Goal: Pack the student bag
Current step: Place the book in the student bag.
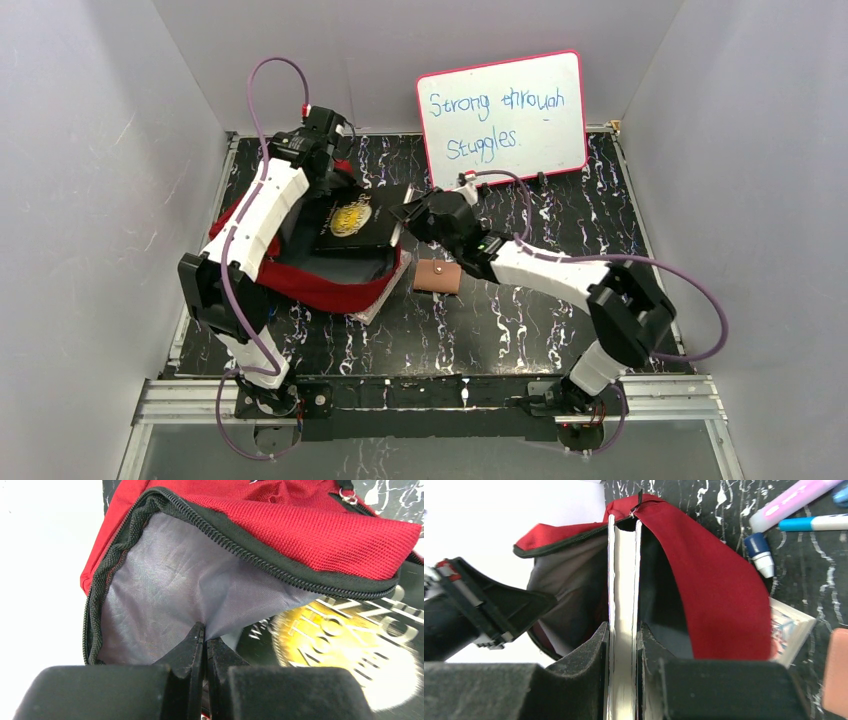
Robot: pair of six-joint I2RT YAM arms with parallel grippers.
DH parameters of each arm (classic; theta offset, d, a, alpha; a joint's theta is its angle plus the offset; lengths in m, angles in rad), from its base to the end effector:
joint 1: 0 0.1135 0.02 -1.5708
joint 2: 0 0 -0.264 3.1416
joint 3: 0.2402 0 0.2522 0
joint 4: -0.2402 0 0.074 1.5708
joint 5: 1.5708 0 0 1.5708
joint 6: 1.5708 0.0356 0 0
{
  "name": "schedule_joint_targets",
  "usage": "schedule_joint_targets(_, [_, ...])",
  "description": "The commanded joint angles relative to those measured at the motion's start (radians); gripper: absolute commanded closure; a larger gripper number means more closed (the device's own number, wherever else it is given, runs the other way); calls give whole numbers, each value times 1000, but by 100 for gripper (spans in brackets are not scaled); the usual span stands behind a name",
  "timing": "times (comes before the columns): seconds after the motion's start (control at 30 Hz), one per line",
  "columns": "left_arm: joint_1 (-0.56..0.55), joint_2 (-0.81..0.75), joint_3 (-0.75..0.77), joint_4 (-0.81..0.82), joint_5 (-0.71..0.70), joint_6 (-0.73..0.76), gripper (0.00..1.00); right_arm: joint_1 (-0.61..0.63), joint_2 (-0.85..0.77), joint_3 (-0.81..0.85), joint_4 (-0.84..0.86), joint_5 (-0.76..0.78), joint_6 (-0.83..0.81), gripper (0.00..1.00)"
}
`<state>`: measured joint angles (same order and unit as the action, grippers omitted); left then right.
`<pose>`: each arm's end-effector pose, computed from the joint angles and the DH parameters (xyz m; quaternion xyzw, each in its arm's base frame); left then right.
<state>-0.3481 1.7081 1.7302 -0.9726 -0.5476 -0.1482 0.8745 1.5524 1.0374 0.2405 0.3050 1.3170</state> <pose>0.3451 -0.1055 0.3555 0.0094 0.9205 0.1774 0.3481 0.2403 0.2707 0.2798 0.2624 0.7486 0.4752 0.3806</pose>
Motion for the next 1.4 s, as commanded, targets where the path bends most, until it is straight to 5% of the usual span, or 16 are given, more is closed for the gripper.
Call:
schedule_joint_targets(0.0, [-2,-19,97,-111,37,-64,100,41,78,118,322,82,66,100])
schedule_joint_targets(0.77, [-2,-121,81,-133,13,-96,100,139,578,413,698,230,70,100])
schedule_joint_targets(1.37, [-2,-284,10,-143,9,-93,100,129,590,320,900,173,-67,100])
